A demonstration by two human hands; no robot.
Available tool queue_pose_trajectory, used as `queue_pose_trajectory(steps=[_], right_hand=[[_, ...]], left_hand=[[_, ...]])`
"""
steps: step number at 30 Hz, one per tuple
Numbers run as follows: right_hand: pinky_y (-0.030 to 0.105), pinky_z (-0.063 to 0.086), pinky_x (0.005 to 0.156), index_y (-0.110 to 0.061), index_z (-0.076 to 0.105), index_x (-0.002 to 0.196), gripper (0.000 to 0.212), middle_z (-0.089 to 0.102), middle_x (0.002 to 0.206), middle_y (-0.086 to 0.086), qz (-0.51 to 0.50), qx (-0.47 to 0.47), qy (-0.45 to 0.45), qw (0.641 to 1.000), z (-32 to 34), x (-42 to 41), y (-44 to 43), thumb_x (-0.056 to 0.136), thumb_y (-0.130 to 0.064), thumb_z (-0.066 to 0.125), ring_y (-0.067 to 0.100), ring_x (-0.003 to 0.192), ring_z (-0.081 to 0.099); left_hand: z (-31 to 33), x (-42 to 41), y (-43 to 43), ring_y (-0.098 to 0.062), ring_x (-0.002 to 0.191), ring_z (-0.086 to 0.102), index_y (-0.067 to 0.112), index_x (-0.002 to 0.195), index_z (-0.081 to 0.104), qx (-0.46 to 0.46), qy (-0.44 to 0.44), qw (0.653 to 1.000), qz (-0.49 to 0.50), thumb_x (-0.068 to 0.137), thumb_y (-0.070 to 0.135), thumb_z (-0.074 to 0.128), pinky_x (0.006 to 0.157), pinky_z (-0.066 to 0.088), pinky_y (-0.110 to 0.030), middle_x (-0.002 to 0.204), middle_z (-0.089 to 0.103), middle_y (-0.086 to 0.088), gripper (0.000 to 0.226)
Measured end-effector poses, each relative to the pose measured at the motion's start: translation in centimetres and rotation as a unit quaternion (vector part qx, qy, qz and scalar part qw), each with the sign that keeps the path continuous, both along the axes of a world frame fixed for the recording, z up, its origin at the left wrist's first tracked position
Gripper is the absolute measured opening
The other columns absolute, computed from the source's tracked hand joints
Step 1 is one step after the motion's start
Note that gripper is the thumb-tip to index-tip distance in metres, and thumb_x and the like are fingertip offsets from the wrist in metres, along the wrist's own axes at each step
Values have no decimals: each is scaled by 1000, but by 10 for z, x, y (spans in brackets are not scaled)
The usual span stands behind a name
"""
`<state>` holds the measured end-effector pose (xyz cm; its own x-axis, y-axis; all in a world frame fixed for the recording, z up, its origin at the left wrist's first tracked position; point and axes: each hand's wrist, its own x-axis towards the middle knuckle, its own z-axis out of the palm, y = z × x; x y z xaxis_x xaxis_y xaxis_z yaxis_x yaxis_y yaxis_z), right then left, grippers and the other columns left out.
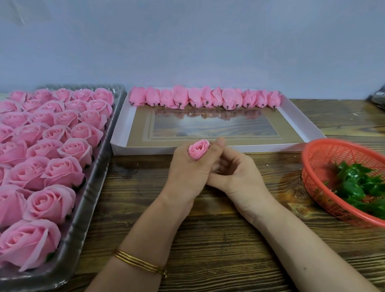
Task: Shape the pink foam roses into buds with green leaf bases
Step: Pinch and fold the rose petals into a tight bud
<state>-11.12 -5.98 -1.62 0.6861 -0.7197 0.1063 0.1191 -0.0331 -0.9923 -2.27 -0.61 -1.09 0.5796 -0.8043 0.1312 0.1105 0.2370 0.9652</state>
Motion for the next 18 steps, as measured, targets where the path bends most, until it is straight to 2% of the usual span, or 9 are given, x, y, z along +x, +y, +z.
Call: queue_pose_trajectory(steps=[3, 6, 9, 12, 13, 15, 17, 18], right_hand=[[35, 52, 92, -6, 69, 109, 43, 71, 100, 26, 8, -5, -5, 1000, 3, -2, 1, 73, 17, 71, 22, 89, 63], [38, 51, 95, -9, 71, 108, 40, 71, 102, 25, 22, -12, 1, 1000, 3, -4, 0, 75, 15, 70, 20, 91, 64], [40, 50, 96, -10, 73, 105, 38, 72, 99, 23, 26, -8, 1, 1000, 1, -5, -1, 76, 15, 70, 20, 91, 66], [44, 48, 99, -8, 73, 107, 42, 68, 102, 31, 35, 29, -13, 999, -2, -3, -5, 69, 7, 64, 29, 96, 66], [42, 49, 97, -6, 72, 107, 45, 70, 101, 28, 33, 53, -21, 998, -3, -2, -6, 66, 4, 59, 31, 97, 66], [35, 50, 81, 0, 69, 101, 42, 71, 89, 17, 11, 107, -46, 993, -2, -1, -9, 61, 0, 56, 27, 85, 64], [28, 46, 69, -4, 66, 90, 27, 65, 74, 6, -31, 137, -59, 988, 0, -1, -13, 65, -8, 57, 19, 73, 57], [26, 45, 67, -7, 64, 86, 20, 62, 69, 1, -45, 140, -58, 987, 1, -1, -14, 67, -12, 59, 15, 71, 55]], left_hand=[[0, 0, 1, -4, 54, 61, 13, 71, 67, -7, -10, 1000, -17, 89, 11, 67, 57, 50, -18, 56, 62, 7, 18], [0, 2, 2, -7, 61, 63, 17, 71, 69, 5, -25, 999, -28, 84, 15, 72, 63, 52, -21, 61, 65, 6, 14], [1, 3, 2, -13, 68, 65, 14, 74, 70, 14, -15, 999, -32, 82, 18, 73, 70, 57, -28, 69, 67, -1, 9], [1, 1, 2, -18, 69, 61, 4, 79, 69, 16, -27, 999, -7, 87, 14, 69, 66, 53, -26, 71, 64, -16, 13], [1, 1, 2, -19, 68, 59, -3, 80, 68, 13, -35, 999, 7, 88, 13, 69, 63, 52, -24, 72, 63, -22, 19], [1, 1, 2, -16, 66, 57, -12, 84, 65, 6, -59, 997, 39, 88, 14, 69, 57, 49, -21, 74, 63, -26, 27], [1, 3, 2, -11, 62, 52, -9, 75, 62, 25, -119, 990, 66, 87, 16, 71, 56, 43, -24, 67, 59, -17, 29], [0, 4, 1, -7, 59, 47, -2, 66, 59, 38, -144, 986, 72, 86, 17, 72, 55, 39, -23, 60, 54, -7, 31]])
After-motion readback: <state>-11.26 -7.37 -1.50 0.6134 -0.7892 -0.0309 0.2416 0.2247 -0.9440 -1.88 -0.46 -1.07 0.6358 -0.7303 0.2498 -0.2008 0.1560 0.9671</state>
